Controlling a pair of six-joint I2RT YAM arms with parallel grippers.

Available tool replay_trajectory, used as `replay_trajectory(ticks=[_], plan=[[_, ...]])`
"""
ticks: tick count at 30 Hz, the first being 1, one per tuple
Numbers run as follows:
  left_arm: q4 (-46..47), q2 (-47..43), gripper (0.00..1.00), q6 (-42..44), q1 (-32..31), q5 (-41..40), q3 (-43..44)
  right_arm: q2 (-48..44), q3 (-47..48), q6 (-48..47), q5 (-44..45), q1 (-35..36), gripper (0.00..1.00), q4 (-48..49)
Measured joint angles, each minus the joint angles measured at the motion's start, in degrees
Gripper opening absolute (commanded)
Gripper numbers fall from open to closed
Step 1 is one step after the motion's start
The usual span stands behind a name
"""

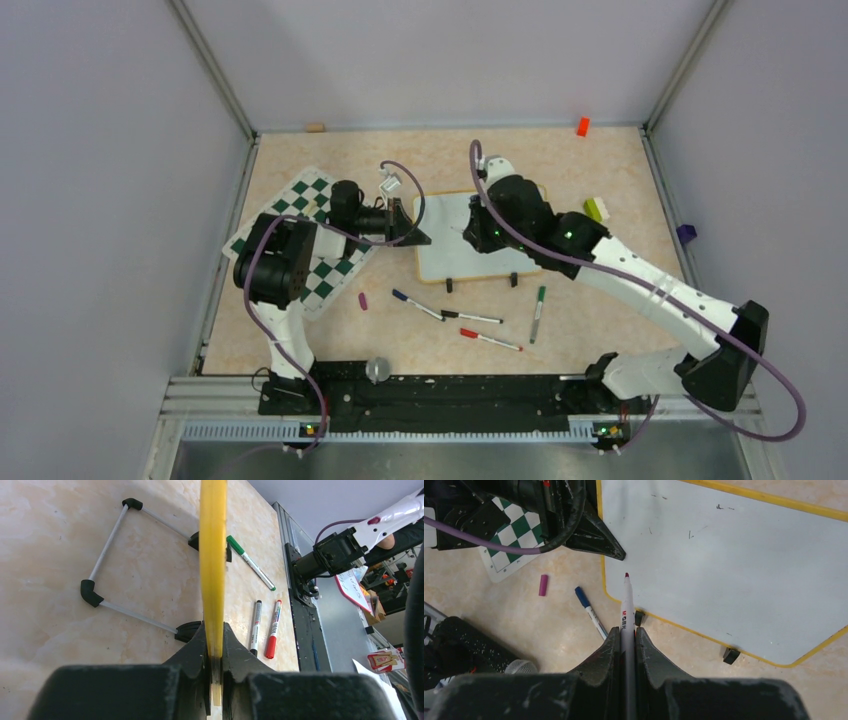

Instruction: Write a sentence on the whiteboard

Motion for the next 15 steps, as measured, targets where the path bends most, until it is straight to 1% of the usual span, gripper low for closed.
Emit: replay_trajectory(ticks=[2, 6, 12, 15], plan=[[0.3, 0.0, 0.0, -0.1, 0.0, 0.0, -0.1, 1.7, 1.4, 1.3, 3.5, 3.2, 0.0, -0.6], [0.5, 0.0, 0.0, -0.3, 0.0, 0.0, -0.1, 5.0, 5.6, 6.6, 11.1, 7.0, 0.0, -3.0], [1.0, 0.0, 0.0, -0.7, 0.0, 0.0, -0.4, 5.7, 7.2, 15.9, 21.9, 8.1, 0.0, -7.8], [1.5, 0.0, 0.0, -1.0, 0.0, 0.0, -0.5, 5.5, 7.1, 18.0, 24.2, 8.1, 0.0, -9.8]])
